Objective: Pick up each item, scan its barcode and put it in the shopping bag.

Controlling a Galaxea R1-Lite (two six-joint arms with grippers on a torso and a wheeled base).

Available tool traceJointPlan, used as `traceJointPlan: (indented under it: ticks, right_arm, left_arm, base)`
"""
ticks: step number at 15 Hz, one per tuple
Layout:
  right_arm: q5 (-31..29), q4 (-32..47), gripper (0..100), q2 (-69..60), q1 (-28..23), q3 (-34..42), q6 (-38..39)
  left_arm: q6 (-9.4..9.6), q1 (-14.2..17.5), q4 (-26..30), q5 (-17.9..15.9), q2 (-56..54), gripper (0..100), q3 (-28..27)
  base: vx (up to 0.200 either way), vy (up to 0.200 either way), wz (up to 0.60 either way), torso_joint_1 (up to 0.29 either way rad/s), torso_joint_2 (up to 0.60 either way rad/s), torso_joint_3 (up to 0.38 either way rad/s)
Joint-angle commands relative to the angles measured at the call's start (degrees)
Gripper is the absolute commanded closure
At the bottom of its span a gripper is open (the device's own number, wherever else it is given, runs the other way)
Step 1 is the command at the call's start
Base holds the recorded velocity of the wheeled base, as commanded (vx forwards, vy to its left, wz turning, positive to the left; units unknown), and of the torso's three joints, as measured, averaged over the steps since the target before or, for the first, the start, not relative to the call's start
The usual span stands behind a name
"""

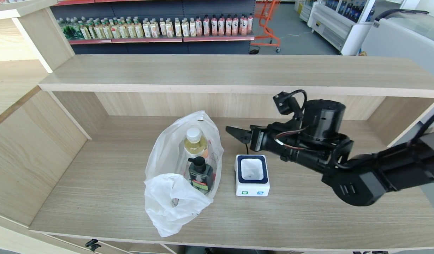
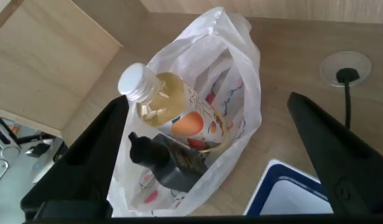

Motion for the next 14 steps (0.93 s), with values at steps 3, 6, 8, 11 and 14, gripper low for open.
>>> traceJointPlan:
  ticks: [3,6,8,11,14]
  right_arm:
    - [-0.8,6.0,0,-37.8,-11.9,28.0,-6.4]
    - [-11.8,26.7,0,-61.8,-18.1,36.8,-10.5]
    - [-16.0,39.1,0,-77.5,-24.2,41.4,-11.2]
    - [-15.2,43.2,0,-95.7,-34.5,50.9,-16.0]
    - [-19.1,51.3,0,-106.3,-34.6,54.5,-17.4]
  left_arm:
    - [-0.01,0.0,0.0,0.0,0.0,0,0.0]
    - [-0.01,0.0,0.0,0.0,0.0,0,0.0]
    - [-0.01,0.0,0.0,0.0,0.0,0,0.0]
    - [-0.01,0.0,0.0,0.0,0.0,0,0.0]
    - [-0.01,0.0,0.0,0.0,0.0,0,0.0]
  base:
    - [0.000,0.000,0.00,0.000,0.00,0.000]
    - [0.000,0.000,0.00,0.000,0.00,0.000]
    - [0.000,0.000,0.00,0.000,0.00,0.000]
    - [0.000,0.000,0.00,0.000,0.00,0.000]
    - [0.000,0.000,0.00,0.000,0.00,0.000]
